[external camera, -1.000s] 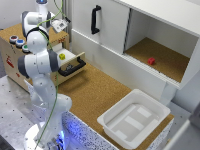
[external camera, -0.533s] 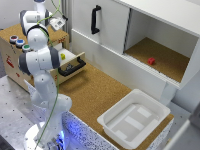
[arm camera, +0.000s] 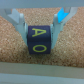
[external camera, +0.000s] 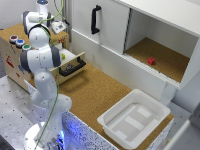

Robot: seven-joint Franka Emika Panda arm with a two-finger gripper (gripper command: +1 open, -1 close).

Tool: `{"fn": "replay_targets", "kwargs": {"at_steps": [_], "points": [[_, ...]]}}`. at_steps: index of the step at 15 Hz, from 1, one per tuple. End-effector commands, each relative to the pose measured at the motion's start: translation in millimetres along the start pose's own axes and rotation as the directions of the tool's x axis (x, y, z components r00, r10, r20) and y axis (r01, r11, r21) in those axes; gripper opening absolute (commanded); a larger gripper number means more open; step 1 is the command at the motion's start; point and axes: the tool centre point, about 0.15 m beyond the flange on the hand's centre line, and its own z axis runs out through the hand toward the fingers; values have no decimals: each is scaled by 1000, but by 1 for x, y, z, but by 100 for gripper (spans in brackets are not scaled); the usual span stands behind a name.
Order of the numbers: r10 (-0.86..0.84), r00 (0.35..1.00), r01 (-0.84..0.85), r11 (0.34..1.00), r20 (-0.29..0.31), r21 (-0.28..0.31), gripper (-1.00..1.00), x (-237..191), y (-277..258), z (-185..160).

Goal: Put the purple block on top of the drawer

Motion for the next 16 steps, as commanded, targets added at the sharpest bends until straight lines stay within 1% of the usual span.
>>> {"fn": "replay_targets", "kwargs": {"at_steps": [1,4,5,8,11,13,15,16], "points": [[23,998,-22,1000,-57,17,100,2,7,-15],[37,994,-40,999,-106,-26,100,-3,6,-42],[36,994,-40,999,-105,-32,100,-6,5,-47],[64,994,-68,997,-87,-46,100,-29,-1,-55],[120,990,-123,991,-69,-56,100,-64,-9,-62],[185,981,-188,980,-56,-62,100,-92,-12,-64],[277,960,-279,957,-36,-80,100,-131,-16,-67],[311,950,-310,945,-2,-102,100,-148,-19,-68]]}}
